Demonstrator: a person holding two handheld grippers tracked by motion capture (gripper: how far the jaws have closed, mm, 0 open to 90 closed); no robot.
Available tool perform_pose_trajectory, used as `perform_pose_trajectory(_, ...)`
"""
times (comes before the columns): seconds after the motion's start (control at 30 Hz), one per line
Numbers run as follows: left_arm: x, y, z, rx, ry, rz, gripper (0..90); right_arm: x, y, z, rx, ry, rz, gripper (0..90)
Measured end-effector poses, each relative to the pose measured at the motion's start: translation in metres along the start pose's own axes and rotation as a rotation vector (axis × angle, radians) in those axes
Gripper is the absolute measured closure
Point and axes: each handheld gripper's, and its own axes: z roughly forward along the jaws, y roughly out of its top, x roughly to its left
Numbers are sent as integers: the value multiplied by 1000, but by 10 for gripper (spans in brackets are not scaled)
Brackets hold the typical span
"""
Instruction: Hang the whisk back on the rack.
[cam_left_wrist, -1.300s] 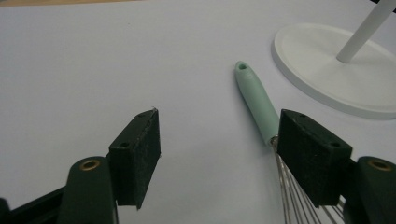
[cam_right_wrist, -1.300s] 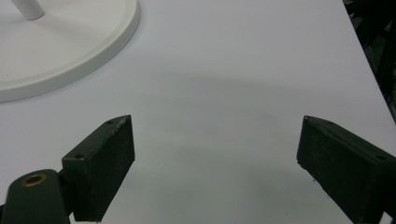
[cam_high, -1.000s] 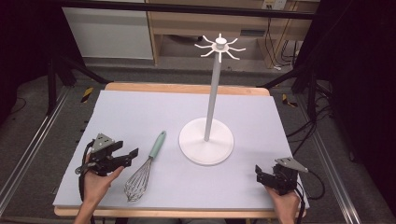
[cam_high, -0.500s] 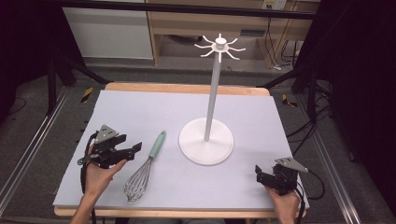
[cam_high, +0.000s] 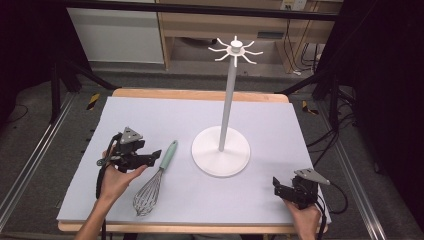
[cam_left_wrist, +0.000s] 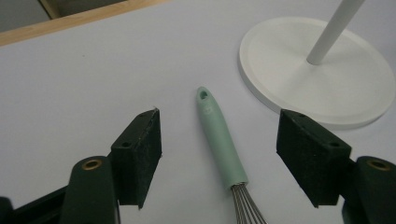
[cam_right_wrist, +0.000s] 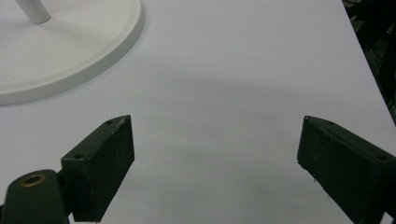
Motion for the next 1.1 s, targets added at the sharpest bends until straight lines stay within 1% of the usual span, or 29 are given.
perform_pose_trajectory(0.3,-9,6,12,60,-9,37,309,1,1,0,-2,0,-9,115)
perform_pose_trajectory(0.37,-10,7,15,76,-13,39,309,1,1,0,-1,1,-10,115)
perform_pose_trajectory(0.47,-12,8,20,113,-10,50,310,2,1,0,0,2,-13,115)
perform_pose_trajectory(0.5,-13,9,21,117,-11,52,310,3,1,0,0,4,-17,115)
perform_pose_trajectory(0.73,-14,8,32,173,-13,54,340,5,2,0,2,11,-20,115)
perform_pose_trajectory(0.77,-14,7,34,174,-12,53,343,5,2,0,2,12,-19,115)
perform_pose_trajectory(0.83,-14,7,36,190,-17,47,354,5,2,1,8,12,-21,115)
perform_pose_trajectory(1.0,-14,4,42,232,-13,42,374,5,2,1,9,16,-21,115)
perform_pose_trajectory(1.1,-13,2,47,255,-15,32,391,6,2,1,11,15,-21,115)
